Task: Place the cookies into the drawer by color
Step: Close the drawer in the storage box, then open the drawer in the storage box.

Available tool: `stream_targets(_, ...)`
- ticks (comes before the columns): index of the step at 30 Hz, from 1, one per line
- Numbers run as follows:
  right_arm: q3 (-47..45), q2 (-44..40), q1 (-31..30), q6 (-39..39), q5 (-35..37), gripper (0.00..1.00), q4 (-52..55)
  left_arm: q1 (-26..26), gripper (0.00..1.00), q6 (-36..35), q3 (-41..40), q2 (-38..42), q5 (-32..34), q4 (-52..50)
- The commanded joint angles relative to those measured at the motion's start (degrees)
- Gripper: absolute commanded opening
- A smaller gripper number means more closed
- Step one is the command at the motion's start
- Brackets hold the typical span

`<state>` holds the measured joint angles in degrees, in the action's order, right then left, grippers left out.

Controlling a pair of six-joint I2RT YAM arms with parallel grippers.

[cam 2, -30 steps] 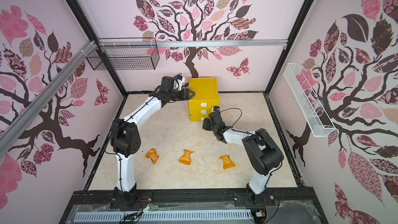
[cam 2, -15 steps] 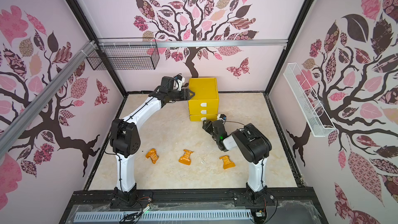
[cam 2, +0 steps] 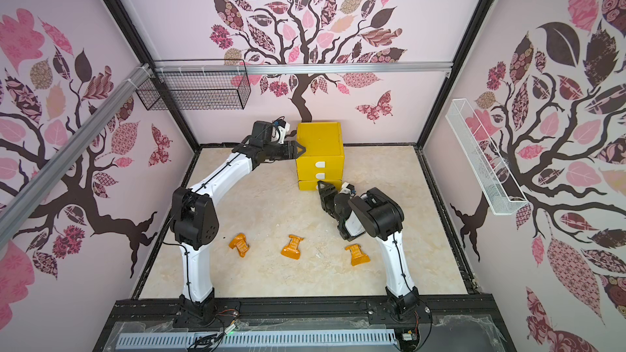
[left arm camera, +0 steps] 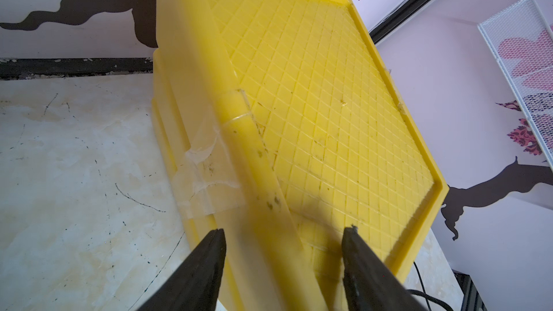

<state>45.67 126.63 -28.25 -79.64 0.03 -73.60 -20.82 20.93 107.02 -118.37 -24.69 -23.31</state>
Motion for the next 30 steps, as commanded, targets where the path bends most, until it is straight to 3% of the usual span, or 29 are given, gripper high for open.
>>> stream_targets(1,-0.58,1.92,-0.15,-2.34,1.33,0.73,8.29,-0.19,0.66,-1.44,-1.44,-0.88,1.40,-5.87)
stream_targets(7,-0.94,0.52,-0.16,-2.72,4.25,0.72,11.29,-0.19,0.66,-1.02,-0.86,-1.47,1.05,-6.00)
stream_targets(30,2.14,2.86,-0.18,-1.94,6.53,0.51,10.51,-0.19,0.66,-0.87,-1.24,-1.46,1.46,-6.01)
